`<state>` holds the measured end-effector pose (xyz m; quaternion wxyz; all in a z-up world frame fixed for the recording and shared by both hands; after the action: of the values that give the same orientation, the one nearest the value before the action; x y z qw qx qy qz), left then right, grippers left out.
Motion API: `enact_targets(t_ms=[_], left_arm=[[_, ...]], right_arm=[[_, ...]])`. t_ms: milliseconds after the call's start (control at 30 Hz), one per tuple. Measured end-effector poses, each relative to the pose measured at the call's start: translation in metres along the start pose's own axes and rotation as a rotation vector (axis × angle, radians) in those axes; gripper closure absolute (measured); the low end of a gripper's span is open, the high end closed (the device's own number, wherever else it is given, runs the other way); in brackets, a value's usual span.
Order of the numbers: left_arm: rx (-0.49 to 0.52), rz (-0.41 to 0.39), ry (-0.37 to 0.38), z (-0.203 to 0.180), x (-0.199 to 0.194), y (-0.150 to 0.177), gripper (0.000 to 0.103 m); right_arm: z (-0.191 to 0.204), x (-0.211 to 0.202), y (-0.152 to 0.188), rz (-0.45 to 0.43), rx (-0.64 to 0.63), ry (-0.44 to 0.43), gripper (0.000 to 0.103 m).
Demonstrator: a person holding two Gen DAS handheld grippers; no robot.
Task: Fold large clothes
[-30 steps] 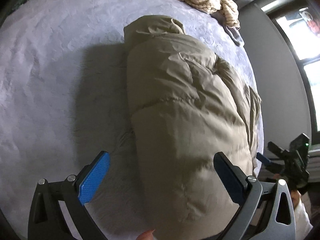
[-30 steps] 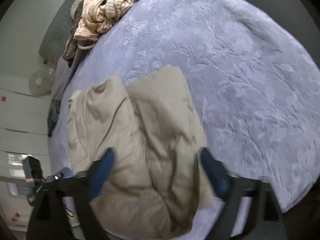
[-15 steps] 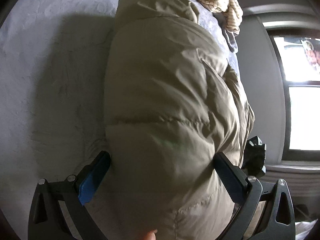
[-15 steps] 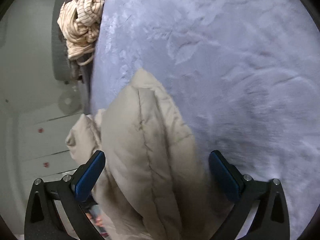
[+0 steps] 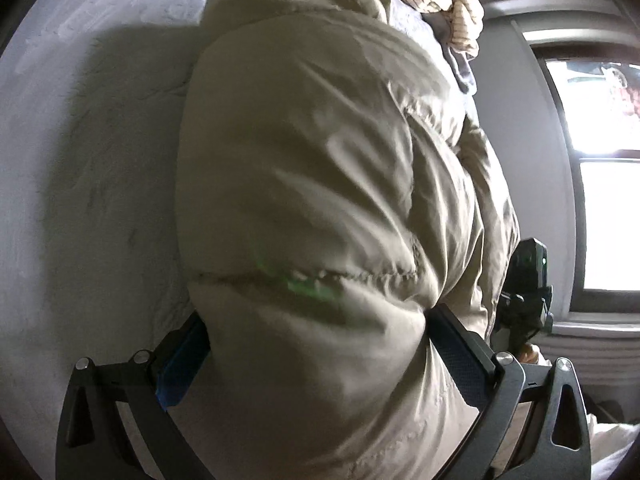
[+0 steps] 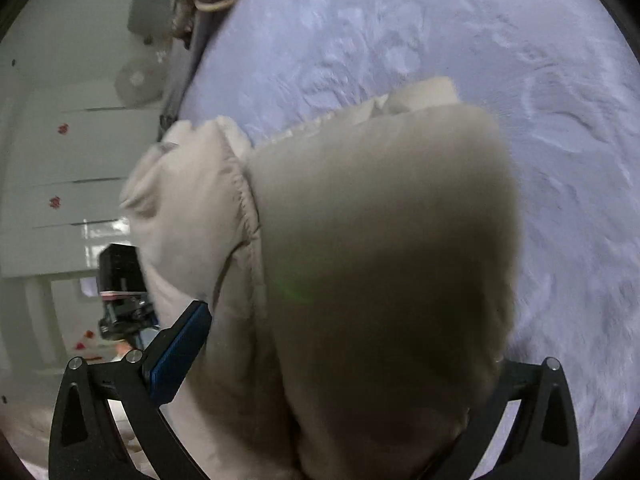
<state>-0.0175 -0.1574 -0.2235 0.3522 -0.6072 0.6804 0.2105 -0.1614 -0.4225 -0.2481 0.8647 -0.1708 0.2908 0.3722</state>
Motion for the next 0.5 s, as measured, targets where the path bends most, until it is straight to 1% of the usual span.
enact_targets(t_ms=[133, 367, 400, 467, 500], left_arm=[[-0.036, 0.02, -0.001, 0.002, 0.01, 0.002, 0.0], [-0.007, 0.004, -0.049, -0.015, 0.01, 0.006, 0.0], [0.001, -0.003, -0.052, -0.017, 0.008, 0.007, 0.0], [0.017, -0.021, -0.054, -0.023, 0.006, 0.008, 0.001], [0.023, -0.028, -0.055, -0.025, 0.005, 0.007, 0.004]], right_arm=[[-0.004, 0.013, -0.004, 0.017, 0.03, 0.008, 0.0], [-0.009, 0.017, 0.0, 0.027, 0.088, 0.022, 0.001], [-0.007, 0.018, 0.0, 0.031, 0.088, 0.028, 0.005], [-0.004, 0.014, 0.001, 0.027, 0.081, 0.033, 0.015], [0.0, 0.011, 0.001, 0.018, 0.07, 0.033, 0.025]])
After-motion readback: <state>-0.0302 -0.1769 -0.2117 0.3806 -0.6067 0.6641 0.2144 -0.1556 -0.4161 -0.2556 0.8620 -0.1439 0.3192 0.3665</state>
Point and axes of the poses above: each gripper's, at about its wrist camera, not at the fingertips, and x roughly the way its jaws point, z to its left, y to its underside, the point moved 4 cm from there along x, roughly the way its jaws point, and after that the axes turned 13 degrees about -z, right-handed, at the moved point
